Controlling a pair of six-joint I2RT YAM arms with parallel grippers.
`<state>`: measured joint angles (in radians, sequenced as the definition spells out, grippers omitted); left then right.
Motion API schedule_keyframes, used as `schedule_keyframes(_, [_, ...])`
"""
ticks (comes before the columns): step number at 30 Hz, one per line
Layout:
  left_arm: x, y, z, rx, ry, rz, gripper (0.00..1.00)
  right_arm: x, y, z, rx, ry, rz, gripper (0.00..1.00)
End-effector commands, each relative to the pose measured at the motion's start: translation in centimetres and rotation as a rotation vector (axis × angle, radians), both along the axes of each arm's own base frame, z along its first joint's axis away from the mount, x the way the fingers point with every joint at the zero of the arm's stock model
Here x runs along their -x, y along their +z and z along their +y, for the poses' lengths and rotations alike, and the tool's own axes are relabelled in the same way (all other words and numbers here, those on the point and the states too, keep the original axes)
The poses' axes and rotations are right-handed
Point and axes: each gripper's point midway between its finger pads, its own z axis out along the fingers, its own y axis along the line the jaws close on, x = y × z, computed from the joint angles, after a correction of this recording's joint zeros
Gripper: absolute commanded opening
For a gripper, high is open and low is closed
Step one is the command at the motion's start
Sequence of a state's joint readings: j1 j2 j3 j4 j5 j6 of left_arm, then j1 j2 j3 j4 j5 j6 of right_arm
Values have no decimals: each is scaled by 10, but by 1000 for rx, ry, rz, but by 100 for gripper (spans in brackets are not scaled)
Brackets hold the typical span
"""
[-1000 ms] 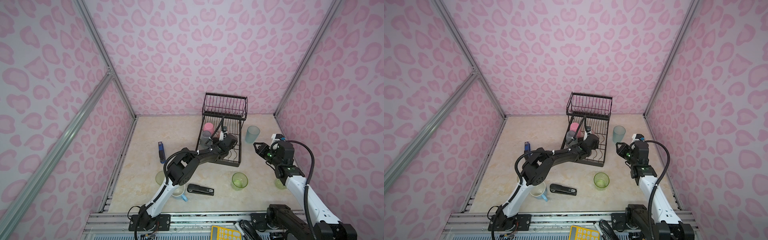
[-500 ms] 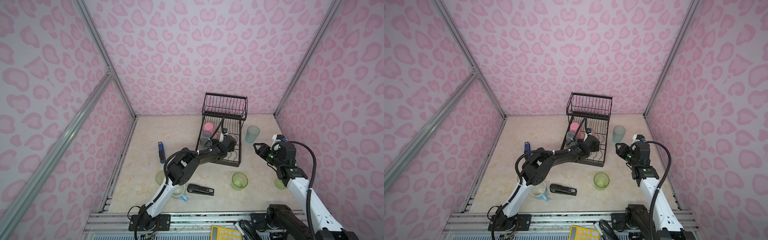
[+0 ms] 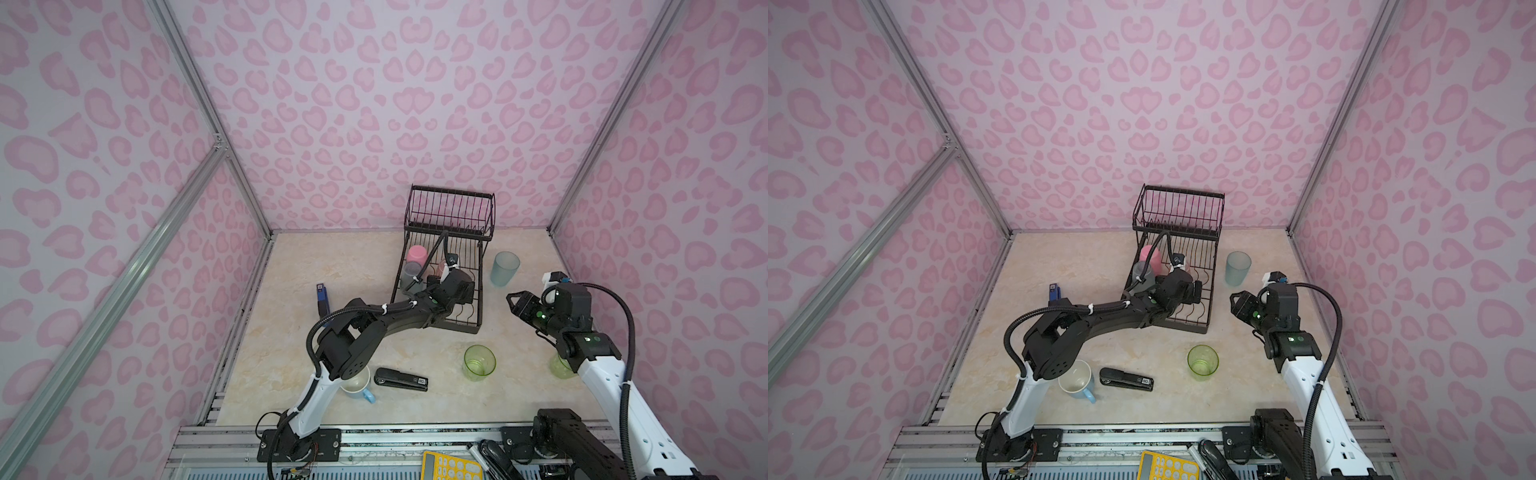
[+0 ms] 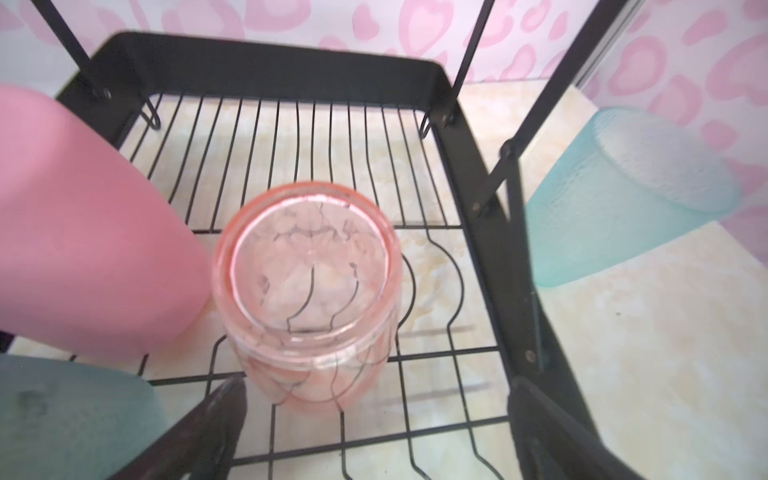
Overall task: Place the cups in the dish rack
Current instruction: 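Withdraw the left gripper from the rack while the right moves toward the green cup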
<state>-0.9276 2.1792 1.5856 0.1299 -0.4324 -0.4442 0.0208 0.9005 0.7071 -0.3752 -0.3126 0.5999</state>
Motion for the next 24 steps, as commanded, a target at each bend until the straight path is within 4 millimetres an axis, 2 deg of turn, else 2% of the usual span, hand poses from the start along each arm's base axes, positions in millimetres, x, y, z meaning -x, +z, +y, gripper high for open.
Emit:
schedule_keyframes(1, [5,50,-4,83,-26,-66,100,13,-11,-2,73,5,73,55])
schedule_keyframes(7, [24,67,-3,77,-70,-89,100,26,-16,8,143,36,134,53])
schedule_keyframes(11, [38,77,7,78,-78,-88,99,37,-23,20,194,66,165,53])
schedule_keyframes(15, [52,90,26,97,-64,-93,99,48,-29,29,237,96,192,53])
schedule_keyframes(16, [57,89,33,88,-57,-93,99,51,-30,31,242,105,194,53])
schedule_keyframes(24, [81,121,87,70,3,-141,99,72,-38,55,342,200,225,50])
